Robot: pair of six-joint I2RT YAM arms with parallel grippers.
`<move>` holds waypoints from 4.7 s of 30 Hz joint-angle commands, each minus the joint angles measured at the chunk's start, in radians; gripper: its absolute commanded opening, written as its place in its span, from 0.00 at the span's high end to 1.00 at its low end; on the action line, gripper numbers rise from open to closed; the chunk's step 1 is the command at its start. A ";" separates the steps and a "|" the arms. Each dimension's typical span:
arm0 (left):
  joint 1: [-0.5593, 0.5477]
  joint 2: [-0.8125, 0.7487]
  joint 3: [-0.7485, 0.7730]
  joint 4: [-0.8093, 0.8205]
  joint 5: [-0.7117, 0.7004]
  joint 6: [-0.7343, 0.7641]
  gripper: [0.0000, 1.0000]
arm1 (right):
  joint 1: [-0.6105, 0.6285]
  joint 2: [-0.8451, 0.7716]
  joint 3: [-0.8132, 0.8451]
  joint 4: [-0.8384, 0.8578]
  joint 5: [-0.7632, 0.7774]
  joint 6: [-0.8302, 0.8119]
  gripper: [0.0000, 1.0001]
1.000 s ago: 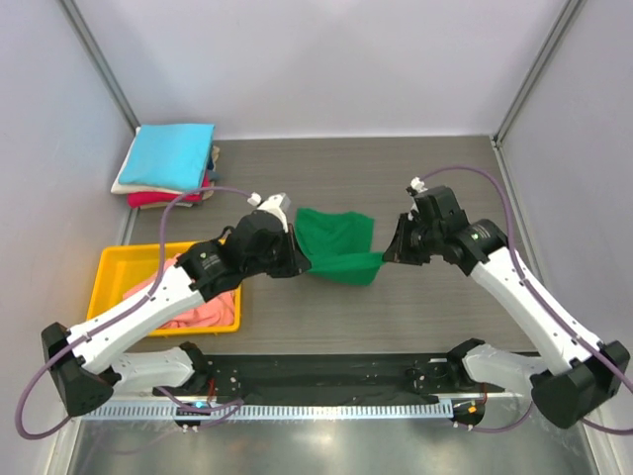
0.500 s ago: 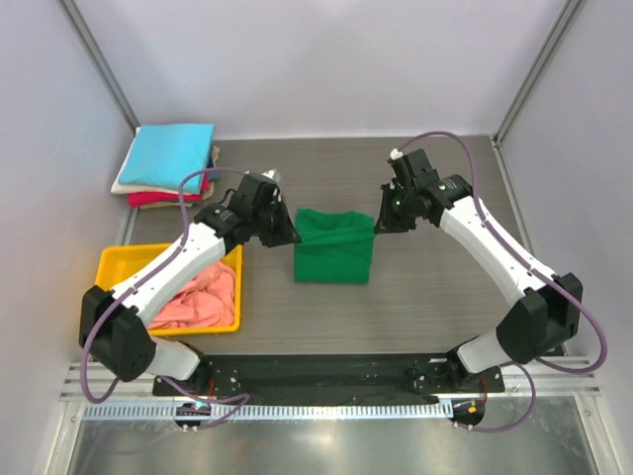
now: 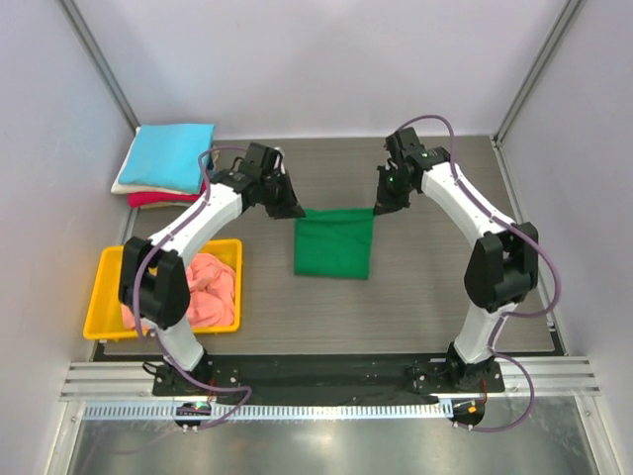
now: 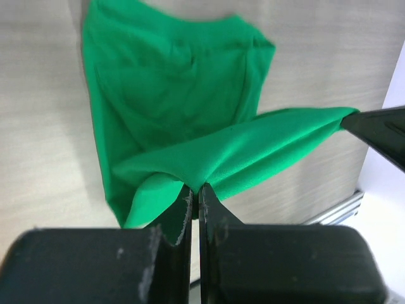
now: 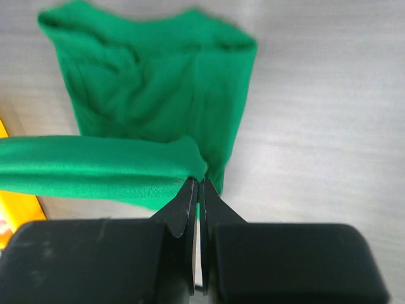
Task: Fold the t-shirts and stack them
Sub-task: Fold the tshirt, then neatly place the folded tshirt to the corner
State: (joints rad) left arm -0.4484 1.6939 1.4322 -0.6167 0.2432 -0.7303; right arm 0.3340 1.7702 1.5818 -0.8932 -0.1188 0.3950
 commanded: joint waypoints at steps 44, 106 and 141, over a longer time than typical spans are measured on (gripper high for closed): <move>-0.064 0.107 -0.094 0.329 0.120 0.020 0.44 | -0.066 0.061 -0.397 0.641 -0.596 0.134 0.68; 0.040 0.050 -0.287 0.557 -0.102 0.181 0.19 | 0.168 -0.144 -0.316 0.341 -0.194 0.007 0.39; 0.089 0.198 -0.210 0.589 -0.002 0.124 1.00 | 0.115 -0.488 -0.356 0.140 -0.122 -0.059 0.33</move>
State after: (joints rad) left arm -0.3660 1.9804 1.1496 0.1184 0.2771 -0.6411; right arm 0.4576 1.3090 1.2148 -0.7616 -0.2375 0.3614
